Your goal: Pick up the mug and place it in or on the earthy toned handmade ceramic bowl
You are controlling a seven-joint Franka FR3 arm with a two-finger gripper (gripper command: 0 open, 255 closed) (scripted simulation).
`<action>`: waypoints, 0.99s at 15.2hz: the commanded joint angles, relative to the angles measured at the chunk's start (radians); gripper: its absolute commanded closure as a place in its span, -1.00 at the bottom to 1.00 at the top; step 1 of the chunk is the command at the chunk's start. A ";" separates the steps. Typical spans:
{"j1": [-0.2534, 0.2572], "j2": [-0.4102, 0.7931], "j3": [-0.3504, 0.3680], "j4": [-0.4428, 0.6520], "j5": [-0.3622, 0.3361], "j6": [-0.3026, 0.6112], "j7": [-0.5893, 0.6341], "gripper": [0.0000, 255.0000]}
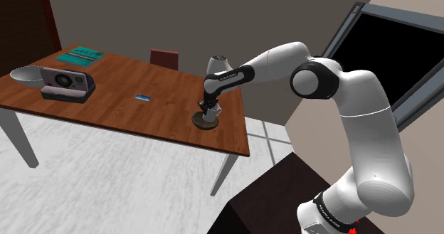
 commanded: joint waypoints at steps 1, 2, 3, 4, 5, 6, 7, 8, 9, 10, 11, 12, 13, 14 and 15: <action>0.000 0.001 0.000 0.002 0.000 0.000 0.000 1.00; 0.000 0.001 0.000 0.002 0.000 0.000 0.000 1.00; 0.000 0.001 0.000 0.002 0.000 0.000 0.000 1.00; 0.000 0.001 0.000 0.002 0.000 0.000 0.000 1.00; 0.000 0.001 0.000 0.002 0.000 0.000 0.000 -1.00; 0.000 0.001 0.000 0.002 0.000 0.000 0.000 -1.00; 0.000 0.001 0.000 0.002 0.000 0.000 0.000 -1.00; 0.000 0.001 0.000 0.002 0.000 0.000 0.000 -1.00; 0.000 0.001 0.000 0.002 0.000 0.000 0.000 -1.00; 0.000 0.001 0.000 0.002 0.000 0.000 0.000 -1.00; 0.001 -0.024 0.000 -0.005 0.000 -0.018 0.000 -1.00; 0.003 -0.048 0.000 -0.011 0.000 -0.036 0.000 -1.00; 0.004 -0.071 -0.001 -0.015 -0.001 -0.056 0.001 -1.00; 0.006 -0.089 -0.001 -0.017 -0.001 -0.071 0.001 -1.00; 0.006 -0.089 -0.001 -0.017 -0.001 -0.071 0.001 -1.00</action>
